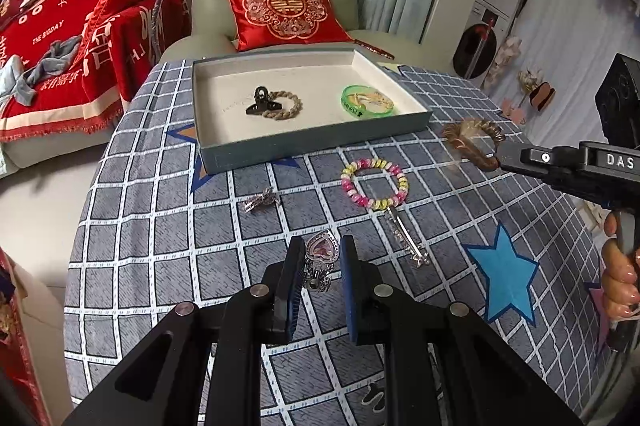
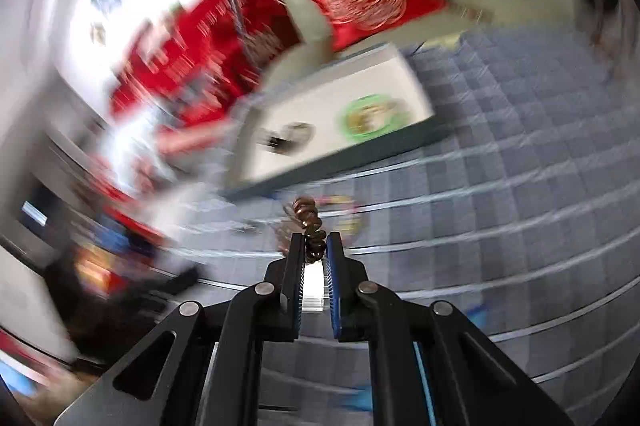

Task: Organize jewelry
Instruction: 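Carry the bead bracelet and heart pendant into the white tray with both tools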

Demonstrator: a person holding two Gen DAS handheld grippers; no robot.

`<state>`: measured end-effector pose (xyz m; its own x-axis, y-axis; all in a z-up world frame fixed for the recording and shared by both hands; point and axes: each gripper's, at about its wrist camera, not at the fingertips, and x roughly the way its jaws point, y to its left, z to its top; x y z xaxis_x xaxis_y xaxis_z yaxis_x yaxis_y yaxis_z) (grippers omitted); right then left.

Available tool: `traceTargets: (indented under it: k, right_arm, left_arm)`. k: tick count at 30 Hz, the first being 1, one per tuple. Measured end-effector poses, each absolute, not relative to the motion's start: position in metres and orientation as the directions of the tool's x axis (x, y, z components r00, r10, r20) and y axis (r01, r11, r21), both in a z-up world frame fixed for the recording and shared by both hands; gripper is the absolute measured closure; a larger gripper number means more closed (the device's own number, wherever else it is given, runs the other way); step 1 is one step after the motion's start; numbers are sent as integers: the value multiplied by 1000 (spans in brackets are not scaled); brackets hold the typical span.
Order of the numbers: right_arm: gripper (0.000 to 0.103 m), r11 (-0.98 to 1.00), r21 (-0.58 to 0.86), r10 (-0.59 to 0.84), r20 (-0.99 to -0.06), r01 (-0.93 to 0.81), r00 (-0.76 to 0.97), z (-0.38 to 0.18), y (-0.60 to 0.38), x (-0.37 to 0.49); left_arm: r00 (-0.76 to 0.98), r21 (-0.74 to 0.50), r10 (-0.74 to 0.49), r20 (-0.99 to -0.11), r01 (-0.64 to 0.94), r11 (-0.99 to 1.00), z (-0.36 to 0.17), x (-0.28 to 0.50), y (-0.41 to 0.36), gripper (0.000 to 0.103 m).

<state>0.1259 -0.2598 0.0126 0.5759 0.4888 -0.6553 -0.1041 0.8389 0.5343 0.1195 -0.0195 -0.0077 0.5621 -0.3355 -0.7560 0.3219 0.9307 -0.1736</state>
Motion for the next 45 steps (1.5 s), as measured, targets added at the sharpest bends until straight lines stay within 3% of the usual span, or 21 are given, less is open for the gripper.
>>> traceTargets:
  k: [3, 4, 6, 12, 15, 16, 18, 19, 27, 30, 32, 33, 35, 45]
  right_arm:
    - [92, 940, 336, 310, -757, -64, 576, 3, -247, 129]
    - [97, 922, 379, 353, -749, -74, 561, -2, -247, 130]
    - [97, 838, 540, 489, -675, -83, 552, -7, -255, 128]
    - [97, 875, 482, 420, -720, -37, 552, -14, -260, 133]
    - [96, 928, 374, 318, -769, -14, 555, -16, -260, 135]
    - [93, 938, 346, 293, -785, -6, 547, -18, -261, 138]
    - [69, 947, 322, 268, -810, 13, 522, -26, -263, 144]
    - [51, 949, 313, 255, -817, 28, 517, -32, -268, 146]
    - [50, 936, 340, 246, -822, 95, 514, -46, -268, 168]
    - [54, 979, 195, 141, -858, 58, 495, -52, -251, 179]
    - [78, 987, 161, 138, -855, 3, 501, -50, -241, 179]
    - [79, 986, 169, 148, -854, -4, 498, -49, -240, 179]
    - [92, 993, 116, 109, -850, -19, 515, -45, -234, 177]
    - [92, 981, 193, 175, -804, -29, 569, -23, -244, 162]
  left_arm:
    - [552, -175, -333, -764, 320, 931, -13, 119, -20, 71]
    - [552, -174, -333, -765, 320, 931, -13, 118, -19, 71]
    - [548, -171, -328, -770, 317, 933, -16, 118, -19, 71]
    - [548, -177, -322, -772, 302, 937, -18, 121, -14, 71]
    - [549, -179, -321, -772, 297, 938, -18, 123, -13, 71]
    - [549, -178, -320, -772, 297, 938, -18, 123, -13, 71]
    - [550, -174, -318, -772, 298, 939, -18, 123, -13, 71]
    - [551, -173, -317, -772, 298, 939, -19, 123, -13, 71]
    - [548, -171, -313, -776, 295, 940, -21, 128, -12, 71]
    - [548, -177, -317, -774, 292, 940, -21, 128, -10, 71]
    - [549, -183, -324, -770, 295, 938, -21, 128, -9, 71]
    - [549, -186, -326, -769, 296, 937, -22, 128, -8, 71]
    - [548, -190, -327, -770, 293, 937, -23, 129, -7, 71]
    - [549, -202, -330, -768, 282, 938, -17, 136, -6, 71]
